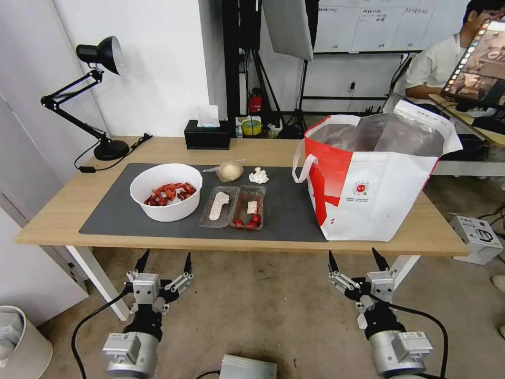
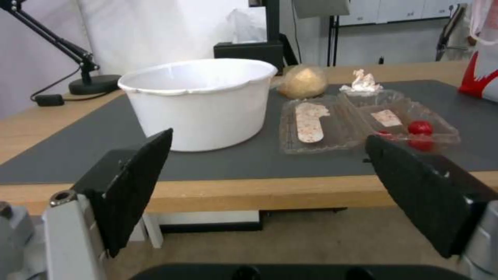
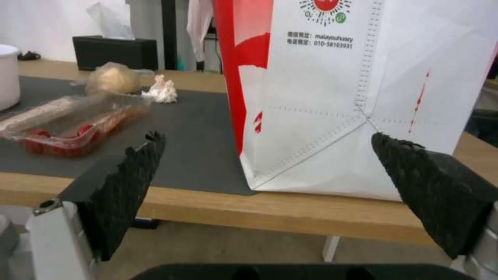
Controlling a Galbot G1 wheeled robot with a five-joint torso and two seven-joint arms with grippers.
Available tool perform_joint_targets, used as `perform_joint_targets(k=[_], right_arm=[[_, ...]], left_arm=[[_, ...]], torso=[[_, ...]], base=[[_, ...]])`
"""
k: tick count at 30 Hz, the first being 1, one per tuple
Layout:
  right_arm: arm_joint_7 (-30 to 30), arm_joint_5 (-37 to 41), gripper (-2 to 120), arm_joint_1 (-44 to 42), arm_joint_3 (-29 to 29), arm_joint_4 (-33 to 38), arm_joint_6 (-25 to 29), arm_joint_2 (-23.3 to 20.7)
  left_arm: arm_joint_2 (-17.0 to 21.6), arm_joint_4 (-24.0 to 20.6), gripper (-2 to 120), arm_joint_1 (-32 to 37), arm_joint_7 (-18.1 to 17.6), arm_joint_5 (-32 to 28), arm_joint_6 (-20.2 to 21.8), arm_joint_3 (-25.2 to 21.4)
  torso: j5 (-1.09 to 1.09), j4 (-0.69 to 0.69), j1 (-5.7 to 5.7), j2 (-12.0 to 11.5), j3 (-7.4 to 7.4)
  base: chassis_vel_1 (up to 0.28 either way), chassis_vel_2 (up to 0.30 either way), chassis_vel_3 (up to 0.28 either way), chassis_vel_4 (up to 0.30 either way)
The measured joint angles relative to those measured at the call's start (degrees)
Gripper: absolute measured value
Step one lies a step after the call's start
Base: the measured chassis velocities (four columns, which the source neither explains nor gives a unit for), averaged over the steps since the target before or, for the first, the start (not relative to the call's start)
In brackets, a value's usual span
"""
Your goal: Pick up the trash from the table and place it into the takeout bag.
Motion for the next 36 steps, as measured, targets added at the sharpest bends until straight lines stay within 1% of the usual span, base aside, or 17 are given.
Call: perform_joint_targets(k=[23,29,31,32,33,34,36], right_arm=[[0.0,0.0,100,0.0,0.0,0.0,0.0,0.0],[-0.03,0.3,100,0.2,0.04,-0.02,-0.25,-0.32],[-0.05,0.52,100,0.3,0.07,-0.03,-0.48,-0.53],[-0.32,1.71,100,1.36,0.37,-0.16,-1.66,-2.57],[-0.32,1.71,100,1.36,0.37,-0.16,-1.66,-2.57],[-0.56,3.14,100,2.23,0.67,-0.29,-2.99,-3.9],[-1.64,7.79,100,5.07,1.73,-0.81,-7.46,-8.19]], left_arm=[[0.0,0.0,100,0.0,0.0,0.0,0.0,0.0],[0.21,-0.03,100,-0.19,-0.52,-0.51,0.53,-0.09],[0.63,-0.2,100,-0.58,-1.67,-1.54,1.64,-0.35],[2.73,-1.14,100,-2.58,-7.07,-6.44,6.76,-1.71],[2.73,-1.14,100,-2.58,-7.07,-6.44,6.76,-1.71],[4.03,-1.65,100,-3.79,-10.33,-9.46,9.88,-2.48],[5.95,-2.42,100,-5.6,-15.22,-13.97,14.55,-3.7]], torso=[[0.0,0.0,0.0,0.0,0.0],[0.0,0.0,0.0,0.0,0.0],[0.0,0.0,0.0,0.0,0.0],[0.0,0.01,0.0,0.0,0.0],[0.0,0.01,0.0,0.0,0.0],[-0.02,-0.02,0.0,0.0,0.0],[0.0,0.0,0.0,0.0,0.0]], base=[[0.0,0.0,0.0,0.0],[0.0,0.0,0.0,0.0],[0.0,0.0,0.0,0.0],[0.0,0.0,0.0,0.0],[0.0,0.0,0.0,0.0],[0.0,0.0,0.0,0.0],[0.0,0.0,0.0,0.0]])
